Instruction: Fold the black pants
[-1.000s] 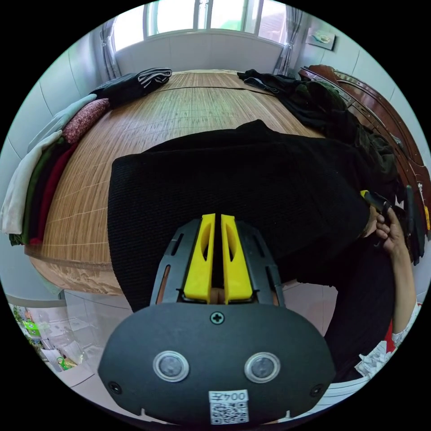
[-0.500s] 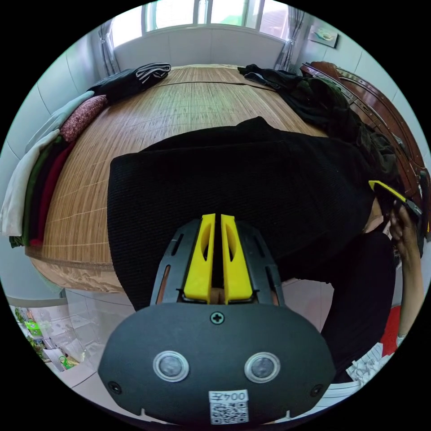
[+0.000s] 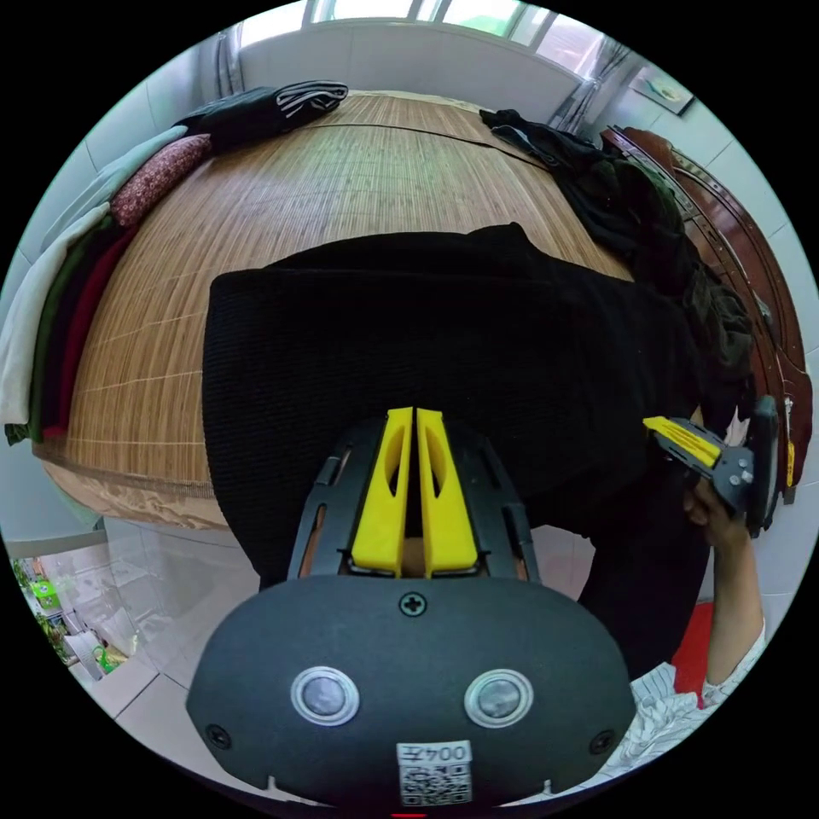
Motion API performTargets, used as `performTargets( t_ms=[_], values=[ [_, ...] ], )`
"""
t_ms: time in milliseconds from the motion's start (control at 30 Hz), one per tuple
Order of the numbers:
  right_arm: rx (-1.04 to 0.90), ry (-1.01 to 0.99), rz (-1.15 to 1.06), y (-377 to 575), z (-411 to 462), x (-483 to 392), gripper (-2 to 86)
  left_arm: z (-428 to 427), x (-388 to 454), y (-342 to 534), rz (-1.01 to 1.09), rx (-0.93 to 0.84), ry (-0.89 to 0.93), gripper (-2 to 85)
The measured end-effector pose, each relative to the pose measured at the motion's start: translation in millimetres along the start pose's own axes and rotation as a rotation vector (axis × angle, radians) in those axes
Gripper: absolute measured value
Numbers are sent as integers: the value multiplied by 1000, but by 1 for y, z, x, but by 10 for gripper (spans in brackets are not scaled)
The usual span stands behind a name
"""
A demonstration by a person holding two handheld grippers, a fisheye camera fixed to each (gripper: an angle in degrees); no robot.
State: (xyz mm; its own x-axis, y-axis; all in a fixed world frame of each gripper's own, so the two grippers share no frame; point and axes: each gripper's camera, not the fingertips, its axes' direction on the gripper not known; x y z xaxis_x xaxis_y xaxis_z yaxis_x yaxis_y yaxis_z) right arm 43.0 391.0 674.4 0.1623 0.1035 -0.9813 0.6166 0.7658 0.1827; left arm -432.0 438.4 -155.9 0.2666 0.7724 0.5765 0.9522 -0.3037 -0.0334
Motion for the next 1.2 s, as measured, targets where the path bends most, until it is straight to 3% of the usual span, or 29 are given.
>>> performTargets(
  t_ms=[33,233,533,700,867,1200],
  values=[
    [81,48,-36,-1,-4,-14,-7,-9,3,0,-2,0,-1,8],
    [85,209,-164,-17,-7,-71,-7,-68,4,14,-7,20,-100,2],
    [54,111,-87,-37,-22,-79,-7,-126,-76,49,-137,-32,-227,4],
    [49,162,-123,-37,-27,-94,-7,-153,-151,83,-299,34,-48,20],
    [77,98,-79,-25,-34,-81,-7,-131,-238,124,-399,54,339,118],
    [98,-61,50,6,-49,-35,-7,-85,-306,142,-310,122,511,135]
  ],
)
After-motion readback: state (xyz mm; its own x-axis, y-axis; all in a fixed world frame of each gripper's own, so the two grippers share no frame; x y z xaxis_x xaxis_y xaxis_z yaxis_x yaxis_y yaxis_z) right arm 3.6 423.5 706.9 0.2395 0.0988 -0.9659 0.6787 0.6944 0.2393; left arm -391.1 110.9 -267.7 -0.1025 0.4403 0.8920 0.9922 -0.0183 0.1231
